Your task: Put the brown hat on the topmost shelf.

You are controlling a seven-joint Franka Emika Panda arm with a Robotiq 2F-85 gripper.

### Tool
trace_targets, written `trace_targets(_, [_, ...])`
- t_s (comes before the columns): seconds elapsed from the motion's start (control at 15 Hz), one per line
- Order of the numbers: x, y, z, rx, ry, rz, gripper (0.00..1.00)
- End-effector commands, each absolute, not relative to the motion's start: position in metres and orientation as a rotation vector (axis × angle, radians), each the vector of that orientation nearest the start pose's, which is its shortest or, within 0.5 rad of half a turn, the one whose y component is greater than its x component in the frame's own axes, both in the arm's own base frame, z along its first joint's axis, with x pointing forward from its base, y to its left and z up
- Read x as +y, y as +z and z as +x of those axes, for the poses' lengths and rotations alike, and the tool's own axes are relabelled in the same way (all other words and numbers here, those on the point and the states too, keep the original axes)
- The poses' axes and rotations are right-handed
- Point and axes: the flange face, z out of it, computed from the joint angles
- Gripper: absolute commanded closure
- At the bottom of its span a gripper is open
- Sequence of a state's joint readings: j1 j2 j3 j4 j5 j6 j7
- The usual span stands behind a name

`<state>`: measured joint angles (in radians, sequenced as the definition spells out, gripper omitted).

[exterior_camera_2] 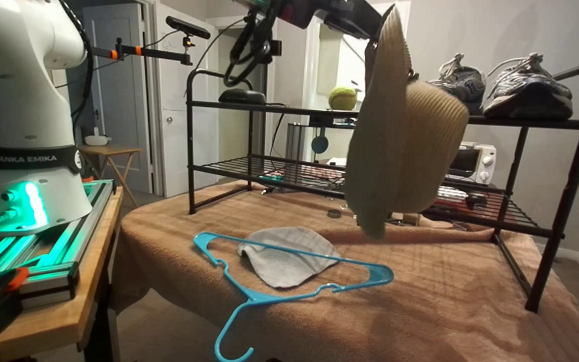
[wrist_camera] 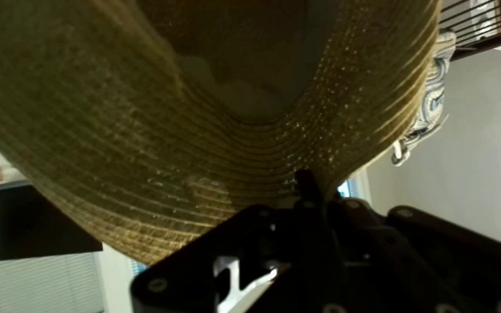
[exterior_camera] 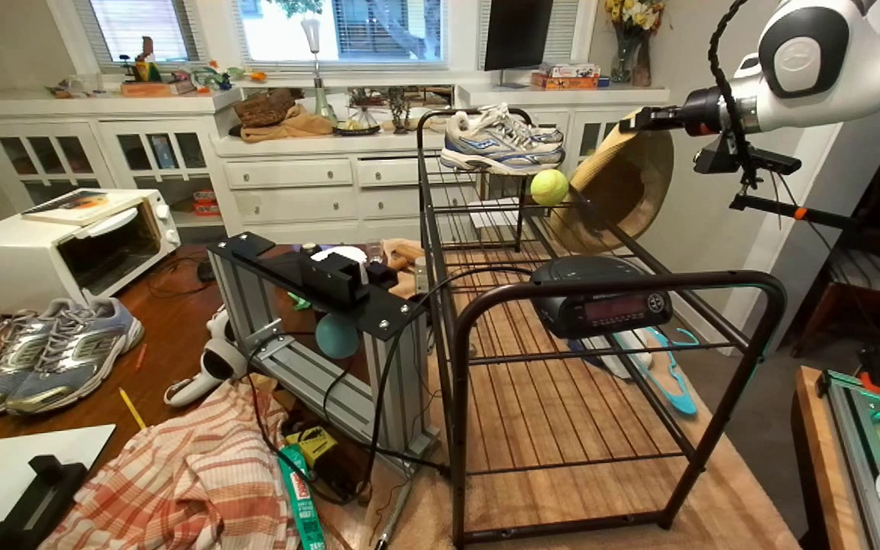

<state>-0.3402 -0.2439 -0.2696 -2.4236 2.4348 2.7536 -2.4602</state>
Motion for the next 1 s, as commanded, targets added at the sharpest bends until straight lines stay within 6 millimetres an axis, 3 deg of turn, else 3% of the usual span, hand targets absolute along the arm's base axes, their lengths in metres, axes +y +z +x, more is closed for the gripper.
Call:
trace_targets(0.0, [-0.258,0.434,0.347,0.459,-2.082,-2.560,0.99])
trace_targets(0.47, [-0.240,0.503,0.328,0.263,-2.352,-2.517,0.99])
trace_targets(0.93, [-0.208,0.547,0.317,0.161,-2.506,-2.365,0.99])
